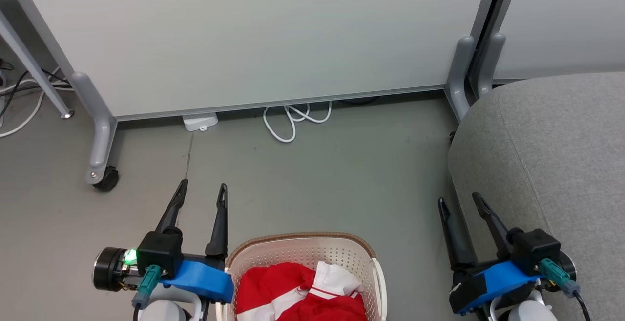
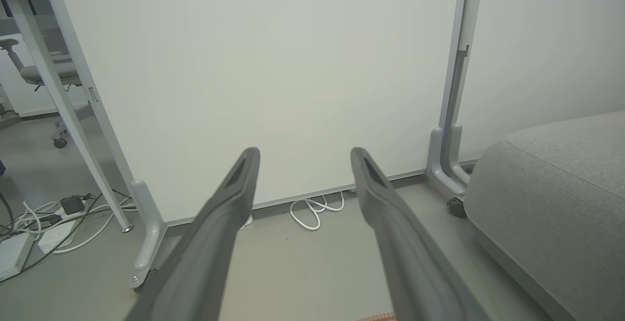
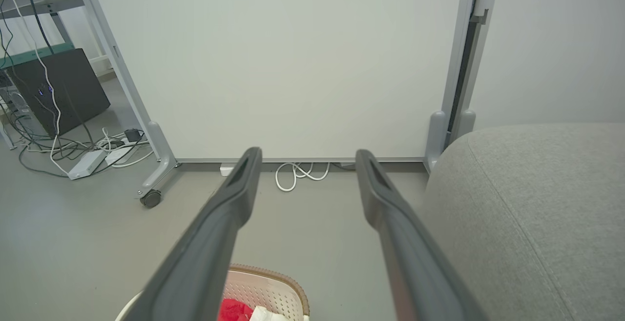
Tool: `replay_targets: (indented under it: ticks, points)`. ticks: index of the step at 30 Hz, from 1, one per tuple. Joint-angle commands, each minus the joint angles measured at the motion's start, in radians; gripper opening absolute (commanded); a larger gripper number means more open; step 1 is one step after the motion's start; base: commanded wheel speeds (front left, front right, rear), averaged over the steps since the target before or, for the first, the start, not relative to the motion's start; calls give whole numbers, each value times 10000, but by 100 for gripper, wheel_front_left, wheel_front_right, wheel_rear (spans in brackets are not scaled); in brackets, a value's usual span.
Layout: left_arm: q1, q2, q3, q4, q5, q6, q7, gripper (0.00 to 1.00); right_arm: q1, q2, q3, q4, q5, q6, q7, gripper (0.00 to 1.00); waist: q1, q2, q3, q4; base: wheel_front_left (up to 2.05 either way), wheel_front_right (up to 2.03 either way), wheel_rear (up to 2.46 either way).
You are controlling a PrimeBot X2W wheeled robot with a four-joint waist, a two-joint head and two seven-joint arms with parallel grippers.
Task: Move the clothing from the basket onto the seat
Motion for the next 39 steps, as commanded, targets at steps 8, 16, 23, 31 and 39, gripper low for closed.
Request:
replay_targets:
  ticks: [8, 16, 23, 31, 39]
  points:
    - [-732, 135, -327, 353, 240, -182, -51, 100, -414, -55, -10, -114, -53, 4, -59, 100, 0, 0, 551, -75, 0, 0, 0]
    - [-1886, 634, -1036, 1494, 392, -297, -52, 100, -1086, -55, 54, -277, -215, 4, -59, 100, 0, 0, 1643, -433, 0, 0, 0]
    - [-3048, 1053, -2358, 2737, 302, -319, -51, 100, -1674, -49, -7, -467, -341, 4, -59, 100, 0, 0, 2730, -706, 0, 0, 0]
    - [-4376, 1549, -4457, 4146, -49, -320, -52, 100, -2326, -51, 144, -694, -364, 4, -58, 100, 0, 0, 3944, -1009, 0, 0, 0]
    - [-5606, 1836, -6609, 5479, -368, -320, -52, 100, -2983, -49, 159, -926, -561, 4, -58, 100, 0, 0, 5181, -1298, 0, 0, 0]
